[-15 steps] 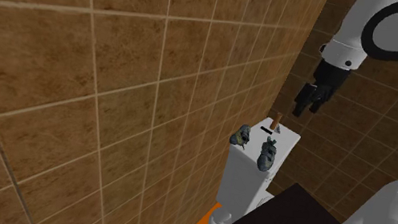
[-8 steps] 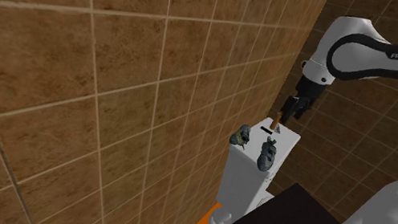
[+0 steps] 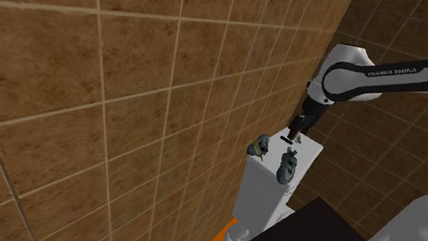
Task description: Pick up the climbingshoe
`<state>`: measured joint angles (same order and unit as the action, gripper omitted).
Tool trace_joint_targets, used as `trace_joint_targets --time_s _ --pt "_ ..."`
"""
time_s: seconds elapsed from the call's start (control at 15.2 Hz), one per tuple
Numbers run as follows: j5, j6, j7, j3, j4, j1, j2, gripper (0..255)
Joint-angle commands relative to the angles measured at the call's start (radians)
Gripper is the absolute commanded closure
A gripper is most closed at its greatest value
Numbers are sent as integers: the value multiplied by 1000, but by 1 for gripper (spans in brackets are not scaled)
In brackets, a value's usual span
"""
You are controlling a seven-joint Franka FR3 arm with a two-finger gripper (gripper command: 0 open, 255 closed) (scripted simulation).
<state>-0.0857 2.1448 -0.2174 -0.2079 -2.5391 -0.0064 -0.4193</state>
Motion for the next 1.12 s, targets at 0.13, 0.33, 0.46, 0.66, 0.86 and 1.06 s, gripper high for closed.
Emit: trace_joint_targets --time_s 0.13,0.33,0.46,0.66,0.86,1.06 --pt "20 128 -82 -48 33 8 160 0" --pt "57 208 -154 -77 74 14 285 0" --pt "92 255 -207 -92 108 15 370 0" --pt "157 313 -292 -101 171 10 499 0" --pt "226 356 -376 -91 246 -12 628 0" --pt "284 386 -449 -67 333 -46 753 0"
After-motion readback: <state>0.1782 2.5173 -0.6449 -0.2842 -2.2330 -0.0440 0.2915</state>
